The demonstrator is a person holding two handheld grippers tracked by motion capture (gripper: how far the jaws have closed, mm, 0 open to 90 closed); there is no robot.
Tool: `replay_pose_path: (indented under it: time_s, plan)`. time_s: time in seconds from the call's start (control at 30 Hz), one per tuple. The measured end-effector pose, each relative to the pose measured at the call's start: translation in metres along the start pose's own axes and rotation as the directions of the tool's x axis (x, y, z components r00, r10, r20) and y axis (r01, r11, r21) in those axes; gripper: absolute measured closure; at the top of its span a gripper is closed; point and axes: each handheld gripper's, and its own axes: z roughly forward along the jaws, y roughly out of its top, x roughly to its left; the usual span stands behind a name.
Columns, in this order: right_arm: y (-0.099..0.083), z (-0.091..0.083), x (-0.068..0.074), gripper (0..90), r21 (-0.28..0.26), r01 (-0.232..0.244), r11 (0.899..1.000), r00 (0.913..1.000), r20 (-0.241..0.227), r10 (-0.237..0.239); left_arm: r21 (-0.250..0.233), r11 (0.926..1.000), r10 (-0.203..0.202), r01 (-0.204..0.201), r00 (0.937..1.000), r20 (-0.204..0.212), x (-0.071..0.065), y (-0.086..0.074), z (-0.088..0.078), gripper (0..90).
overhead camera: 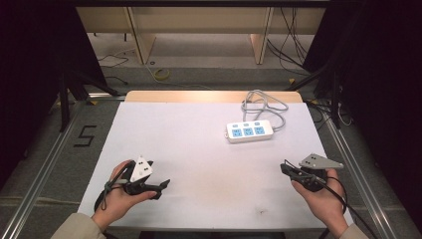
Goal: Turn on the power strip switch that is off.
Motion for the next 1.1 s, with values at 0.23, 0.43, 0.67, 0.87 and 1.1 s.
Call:
replay_pose_path:
  time_s: [0.23, 0.43, 0.67, 0.87, 1.1]
  plan:
    - [0.004, 0.007, -0.002, 90.0, 0.02, -0.007, 1.0, 1.0, -0.001, 0.007, 0.005, 1.0, 0.004, -0.004, 1.0, 0.003, -0.001, 0.0, 0.001, 17.5]
    - [0.007, 0.01, -0.005, 90.0, 0.041, -0.016, 0.999, 0.9999, 0.002, 0.015, 0.005, 0.9999, 0.009, -0.009, 1.0, 0.0, -0.001, 0.0, 0.001, 17.5]
    - [0.011, 0.014, -0.011, 90.0, 0.045, -0.023, 0.999, 0.9996, 0.014, 0.022, 0.01, 0.9998, 0.016, -0.016, 0.9999, 0.003, -0.002, 0.0, 0.002, 17.5]
    - [0.017, 0.02, -0.015, 90.0, 0.045, -0.028, 0.999, 0.9993, 0.025, 0.027, 0.007, 0.9999, 0.012, -0.012, 0.9999, 0.003, -0.002, 0.0, 0.002, 17.4]
    - [0.023, 0.028, -0.019, 90.0, 0.052, -0.029, 0.998, 0.9991, 0.034, 0.027, 0.01, 0.9997, 0.022, -0.022, 0.9998, 0.002, -0.002, 0.001, 0.002, 17.4]
